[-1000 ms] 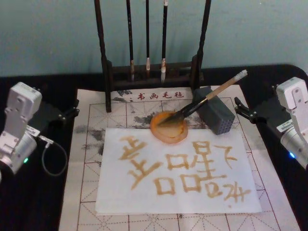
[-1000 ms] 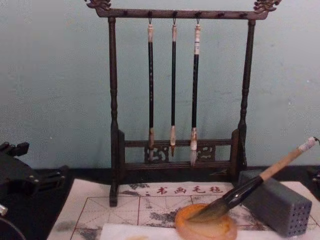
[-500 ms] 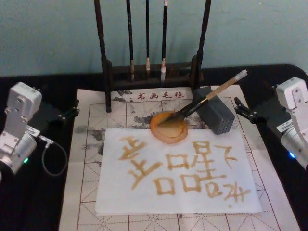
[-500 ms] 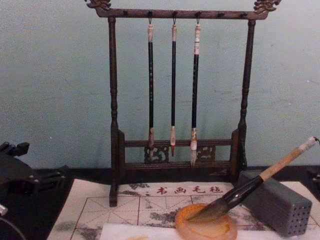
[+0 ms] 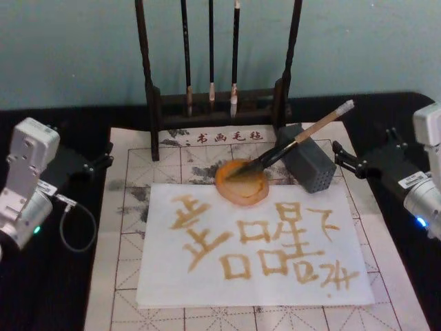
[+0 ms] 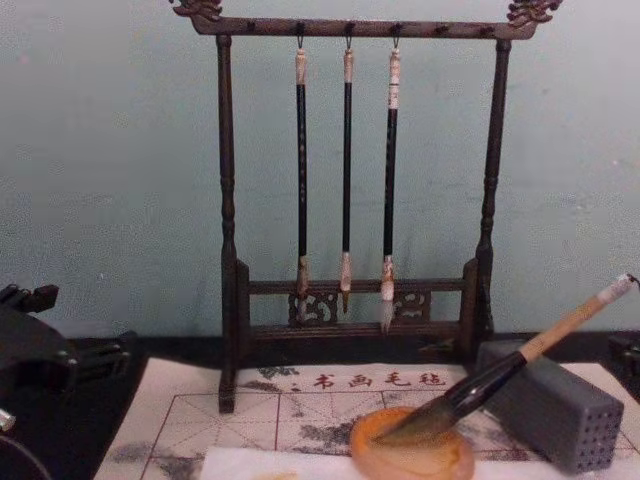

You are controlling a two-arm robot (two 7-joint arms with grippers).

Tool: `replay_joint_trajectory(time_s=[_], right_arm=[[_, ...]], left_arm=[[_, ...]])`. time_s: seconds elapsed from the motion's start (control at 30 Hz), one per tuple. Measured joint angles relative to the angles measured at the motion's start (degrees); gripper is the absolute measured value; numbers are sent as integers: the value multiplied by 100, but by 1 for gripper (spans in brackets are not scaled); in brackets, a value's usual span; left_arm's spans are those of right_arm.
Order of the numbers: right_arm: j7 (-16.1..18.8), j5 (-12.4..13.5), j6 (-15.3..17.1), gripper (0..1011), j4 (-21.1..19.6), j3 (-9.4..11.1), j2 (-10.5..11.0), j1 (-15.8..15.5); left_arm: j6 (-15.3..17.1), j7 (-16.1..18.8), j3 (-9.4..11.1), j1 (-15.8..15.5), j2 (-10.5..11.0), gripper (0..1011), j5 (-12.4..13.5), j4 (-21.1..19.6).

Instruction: Pick up the brush from the inkstone, write on the paper, then place the brush back to its original position.

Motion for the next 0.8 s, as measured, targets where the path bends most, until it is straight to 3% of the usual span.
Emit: replay_joint_trajectory(time_s=[0.3, 0.4, 0.43, 0.6, 0.63, 0.8], right_arm=[[704, 1486, 872, 1000, -58, 632, -356, -117], [799, 1799, 1106, 1000, -46, 780, -466, -117], [842, 2009, 1258, 1000, -31, 855, -536, -110], [847, 2709, 1735, 1000, 49, 1046, -746, -23], [847, 2709, 1735, 1000, 49, 1046, -746, -23], [656, 3328, 2228, 1000, 145, 1177, -951, 115]], left_arm=[[0, 0, 0, 0, 0, 1001, 0, 0], [0, 0, 0, 0, 0, 1001, 0, 0], [0, 0, 0, 0, 0, 1001, 0, 0], [0, 0, 0, 0, 0, 1001, 0, 0], [0, 0, 0, 0, 0, 1001, 0, 0], [0, 0, 0, 0, 0, 1001, 0, 0]])
